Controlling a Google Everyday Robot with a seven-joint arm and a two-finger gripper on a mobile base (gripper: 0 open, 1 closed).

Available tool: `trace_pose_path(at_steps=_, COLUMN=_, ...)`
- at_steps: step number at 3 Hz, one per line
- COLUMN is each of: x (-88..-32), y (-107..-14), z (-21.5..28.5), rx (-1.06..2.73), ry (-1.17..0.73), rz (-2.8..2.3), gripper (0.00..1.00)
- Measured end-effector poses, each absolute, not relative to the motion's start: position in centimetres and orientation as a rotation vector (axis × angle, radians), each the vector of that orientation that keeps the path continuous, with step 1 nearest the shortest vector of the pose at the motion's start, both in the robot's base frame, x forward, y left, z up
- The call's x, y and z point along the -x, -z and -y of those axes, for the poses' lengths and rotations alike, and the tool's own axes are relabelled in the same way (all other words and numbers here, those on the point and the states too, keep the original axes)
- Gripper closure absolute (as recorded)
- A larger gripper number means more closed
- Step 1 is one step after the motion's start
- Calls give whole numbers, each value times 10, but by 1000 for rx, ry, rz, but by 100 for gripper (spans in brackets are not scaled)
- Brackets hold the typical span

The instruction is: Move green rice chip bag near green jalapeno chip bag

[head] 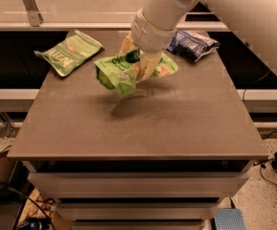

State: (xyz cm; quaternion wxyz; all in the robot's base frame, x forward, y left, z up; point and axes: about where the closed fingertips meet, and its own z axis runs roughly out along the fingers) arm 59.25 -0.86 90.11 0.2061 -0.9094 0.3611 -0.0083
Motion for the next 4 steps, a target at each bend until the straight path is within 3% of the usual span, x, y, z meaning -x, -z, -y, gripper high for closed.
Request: trace_pose_path(at_steps=4, x=-663, y=-874, z=-49, rx=2528, ry=66, rz=-872, gripper=100)
